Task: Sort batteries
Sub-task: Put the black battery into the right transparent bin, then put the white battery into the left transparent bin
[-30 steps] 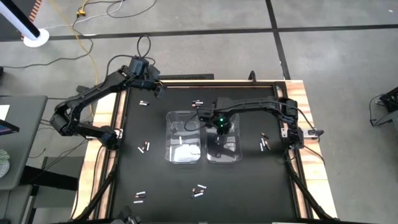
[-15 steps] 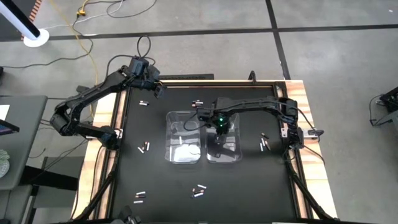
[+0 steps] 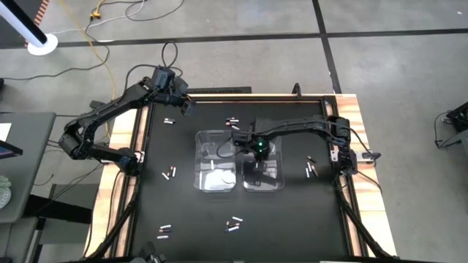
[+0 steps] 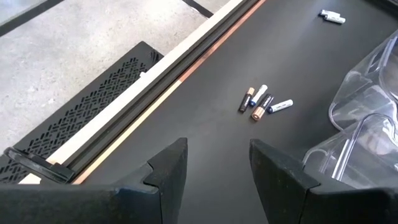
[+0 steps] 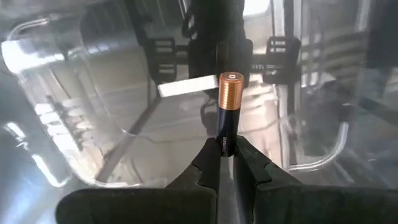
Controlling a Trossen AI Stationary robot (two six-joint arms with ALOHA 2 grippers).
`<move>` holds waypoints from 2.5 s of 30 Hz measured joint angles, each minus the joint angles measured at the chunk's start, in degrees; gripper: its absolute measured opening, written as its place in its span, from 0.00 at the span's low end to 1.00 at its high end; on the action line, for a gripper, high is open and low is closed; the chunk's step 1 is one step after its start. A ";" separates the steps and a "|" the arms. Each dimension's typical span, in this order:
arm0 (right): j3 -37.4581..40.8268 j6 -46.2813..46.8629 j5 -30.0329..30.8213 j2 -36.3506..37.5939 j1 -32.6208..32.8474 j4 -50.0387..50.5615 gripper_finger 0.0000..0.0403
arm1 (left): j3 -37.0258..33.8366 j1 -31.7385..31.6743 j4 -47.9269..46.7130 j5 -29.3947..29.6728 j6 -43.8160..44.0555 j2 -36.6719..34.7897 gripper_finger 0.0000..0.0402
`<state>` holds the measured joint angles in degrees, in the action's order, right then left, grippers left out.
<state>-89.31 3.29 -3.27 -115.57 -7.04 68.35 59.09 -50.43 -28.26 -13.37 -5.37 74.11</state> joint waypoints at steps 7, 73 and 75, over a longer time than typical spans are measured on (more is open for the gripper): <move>0.15 1.71 0.00 0.00 0.91 -1.72 0.09 | 0.00 0.00 -0.21 0.00 -0.85 0.00 0.42; 10.47 10.00 8.00 21.87 -38.09 8.59 0.19 | 0.00 0.00 -0.79 0.00 6.12 0.00 0.42; 14.56 9.71 7.66 22.10 -41.69 4.87 0.19 | 0.00 0.00 -0.80 0.00 6.99 0.00 0.42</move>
<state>-74.76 13.00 4.40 -93.47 -48.73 73.22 59.09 -50.43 -29.06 -13.37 1.62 74.11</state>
